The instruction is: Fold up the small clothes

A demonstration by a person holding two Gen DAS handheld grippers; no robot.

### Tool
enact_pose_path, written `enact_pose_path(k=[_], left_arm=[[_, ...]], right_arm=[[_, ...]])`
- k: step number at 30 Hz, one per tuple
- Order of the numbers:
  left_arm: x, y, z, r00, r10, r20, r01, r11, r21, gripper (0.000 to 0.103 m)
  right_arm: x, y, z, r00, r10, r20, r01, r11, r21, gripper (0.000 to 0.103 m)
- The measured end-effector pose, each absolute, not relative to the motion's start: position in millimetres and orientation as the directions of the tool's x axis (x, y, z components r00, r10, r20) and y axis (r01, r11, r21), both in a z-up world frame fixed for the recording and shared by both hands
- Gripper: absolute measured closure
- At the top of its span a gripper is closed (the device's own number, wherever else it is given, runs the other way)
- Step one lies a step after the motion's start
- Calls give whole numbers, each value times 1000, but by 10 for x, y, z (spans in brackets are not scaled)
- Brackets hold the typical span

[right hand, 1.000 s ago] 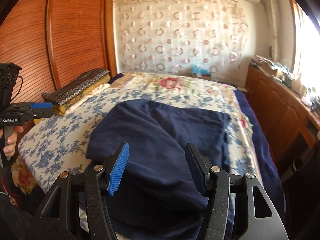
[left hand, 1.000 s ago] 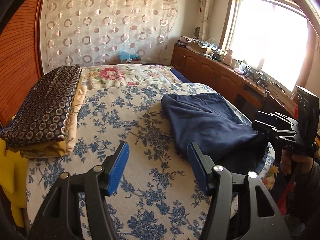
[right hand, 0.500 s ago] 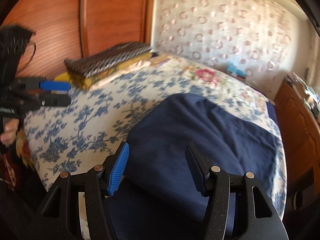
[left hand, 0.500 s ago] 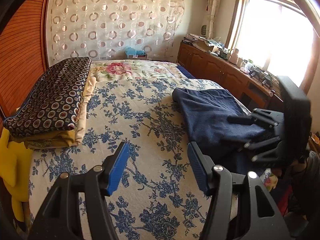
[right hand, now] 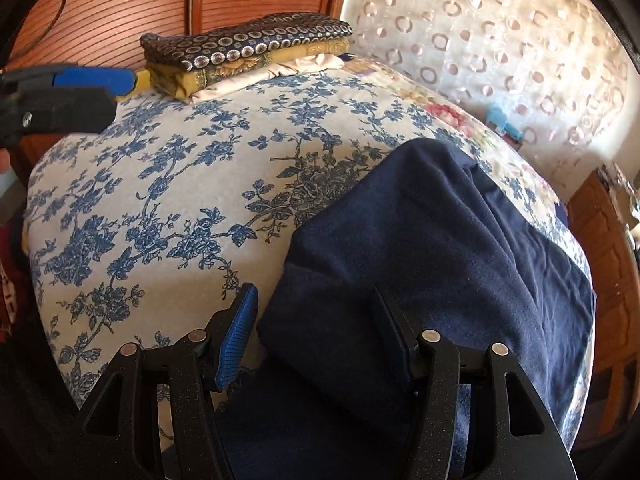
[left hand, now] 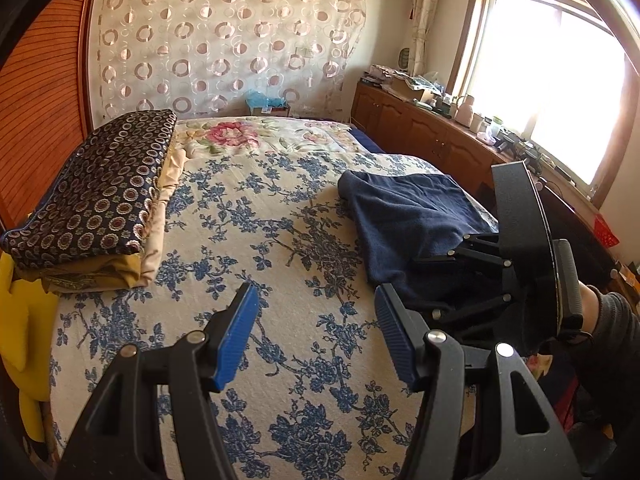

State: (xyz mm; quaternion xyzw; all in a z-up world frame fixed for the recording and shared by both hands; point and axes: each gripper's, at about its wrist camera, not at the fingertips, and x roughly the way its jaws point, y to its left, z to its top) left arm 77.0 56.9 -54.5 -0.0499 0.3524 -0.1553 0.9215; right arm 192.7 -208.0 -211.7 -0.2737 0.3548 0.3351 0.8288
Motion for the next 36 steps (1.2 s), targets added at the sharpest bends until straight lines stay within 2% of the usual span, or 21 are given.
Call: enact_pose_path(k=[1,2,3,5,9,14,19,21,24,27,31,36], left_arm=[[771,559,-547,702,-323,-634,253,946,-202,43],[769,552,-548,702,-325,-634,255,946,-202,43],[761,544,-552,701,-328,-633,259,944,-203,43],[763,523,-558,699,-331,-634,263,943,-203,43],[773,484,-587,691,-337,-640,269,941,-205,43],[779,450,-597,682,-343,-645,277,938,-206,43],[780,426,-605,681,-351,-643,284,935,-211,43],[782,410,-612,677,-356,-644,287,933,-215,43],[795,385,-646,670,-361,-649,292,932,-216,43],[810,350,-677,663,-365,-654,299,930,-216,43],[809,299,-696,655,-372,-657,308,926,-218,43],[813,194,-710,646,-385,-659,325,920,-219,43]], right_arm=[[1923,-2091,-2110,529,361,-768,-750,622,-224,68],[1932,-2100,-2093,530,364,-766,-749,624,-223,74],[1938,-2116,-2065,534,366,-762,-746,629,-221,86],[1946,-2170,-1973,537,379,-754,-743,636,-209,93],[1995,-2349,-1660,595,408,-692,-707,675,-211,95],[2314,-2678,-1280,676,375,-634,-628,744,-228,96],[2964,-3228,-1035,760,242,-603,-462,854,-240,97],[3227,-3456,-1025,775,181,-606,-389,892,-232,97],[3638,-3797,-1179,742,91,-664,-290,936,-197,96],[3807,-3986,-1349,717,2,-697,-218,951,-221,80],[3676,-4100,-1344,717,63,-695,-234,960,-155,67],[3355,-4041,-1363,701,183,-689,-327,941,-82,67]])
